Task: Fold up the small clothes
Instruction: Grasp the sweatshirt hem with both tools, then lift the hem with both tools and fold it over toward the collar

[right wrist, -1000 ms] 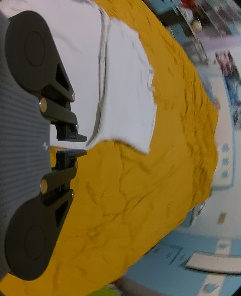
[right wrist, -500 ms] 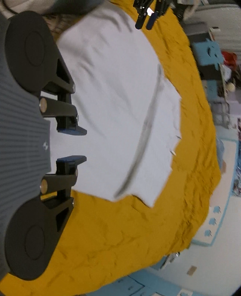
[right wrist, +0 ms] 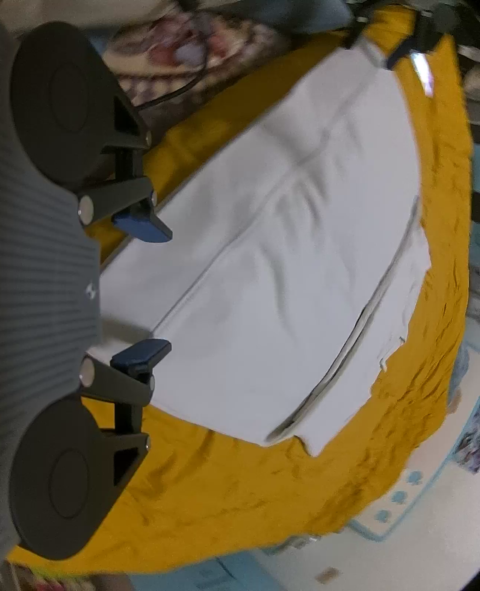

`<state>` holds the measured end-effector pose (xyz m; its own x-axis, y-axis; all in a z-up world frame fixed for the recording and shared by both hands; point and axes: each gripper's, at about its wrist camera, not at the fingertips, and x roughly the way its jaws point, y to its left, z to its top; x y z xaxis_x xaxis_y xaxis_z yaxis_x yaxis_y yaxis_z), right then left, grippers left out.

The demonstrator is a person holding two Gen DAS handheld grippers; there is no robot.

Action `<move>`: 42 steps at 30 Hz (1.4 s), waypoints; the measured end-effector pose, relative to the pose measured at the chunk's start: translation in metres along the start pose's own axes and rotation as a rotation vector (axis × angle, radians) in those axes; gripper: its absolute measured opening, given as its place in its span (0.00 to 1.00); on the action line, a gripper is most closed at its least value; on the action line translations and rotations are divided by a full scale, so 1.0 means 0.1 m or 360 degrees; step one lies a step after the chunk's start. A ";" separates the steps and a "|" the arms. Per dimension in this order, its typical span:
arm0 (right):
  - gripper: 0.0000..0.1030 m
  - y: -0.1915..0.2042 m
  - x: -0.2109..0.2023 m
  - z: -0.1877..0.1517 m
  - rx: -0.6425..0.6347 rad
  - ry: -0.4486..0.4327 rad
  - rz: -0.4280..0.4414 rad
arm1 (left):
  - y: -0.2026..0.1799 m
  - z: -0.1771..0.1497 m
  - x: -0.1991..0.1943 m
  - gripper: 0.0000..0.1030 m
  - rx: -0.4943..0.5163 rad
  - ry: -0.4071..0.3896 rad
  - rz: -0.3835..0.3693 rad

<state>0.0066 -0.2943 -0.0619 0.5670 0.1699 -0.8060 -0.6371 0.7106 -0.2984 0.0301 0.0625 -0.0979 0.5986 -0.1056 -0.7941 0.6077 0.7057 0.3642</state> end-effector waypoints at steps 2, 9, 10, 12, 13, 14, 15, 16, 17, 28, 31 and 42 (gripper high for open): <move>0.52 0.09 0.04 -0.06 -0.0091 0.0016 -0.0065 | -0.09 -0.06 0.05 0.70 0.0063 0.0020 0.0061; 0.61 0.23 0.16 -0.19 -0.0333 0.0070 -0.0151 | -0.42 -0.28 0.21 0.74 0.0436 0.0054 0.0344; 0.61 0.26 0.17 -0.21 -0.0387 0.0081 -0.0172 | -0.46 -0.30 0.22 0.75 0.0474 0.0070 0.0364; 0.61 0.32 0.20 -0.25 -0.0478 0.0085 -0.0207 | -0.49 -0.35 0.26 0.76 0.0537 0.0077 0.0405; 0.61 0.33 0.22 -0.25 -0.0496 0.0091 -0.0217 | -0.50 -0.36 0.29 0.76 0.0550 0.0085 0.0429; 0.61 0.33 0.23 -0.25 -0.0495 0.0092 -0.0223 | -0.51 -0.36 0.32 0.76 0.0554 0.0096 0.0447; 0.59 0.32 0.26 -0.24 -0.0486 0.0095 -0.0225 | -0.51 -0.34 0.34 0.74 0.0548 0.0104 0.0459; 0.55 0.30 0.27 -0.23 -0.0476 0.0095 -0.0227 | -0.50 -0.32 0.35 0.71 0.0532 0.0117 0.0456; 0.50 0.29 0.28 -0.22 -0.0472 0.0096 -0.0232 | -0.48 -0.29 0.34 0.64 0.0508 0.0127 0.0443; 0.00 0.10 -0.12 -0.11 -0.0294 -0.0042 -0.0257 | -0.01 -0.03 -0.18 0.05 0.0000 -0.0049 0.0354; 0.00 0.00 -0.23 -0.01 -0.0231 -0.0116 -0.0318 | 0.11 0.10 -0.31 0.05 -0.0094 -0.0121 0.0391; 0.00 -0.45 -0.65 0.80 -0.0216 -0.0435 -0.0637 | 0.89 0.81 -0.53 0.04 -0.0251 -0.0373 0.0563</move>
<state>0.0401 -0.2829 0.0453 0.8853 0.0875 -0.4567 -0.3935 0.6645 -0.6353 0.0951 0.0738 0.0160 0.8682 0.0183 -0.4958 0.2683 0.8232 0.5003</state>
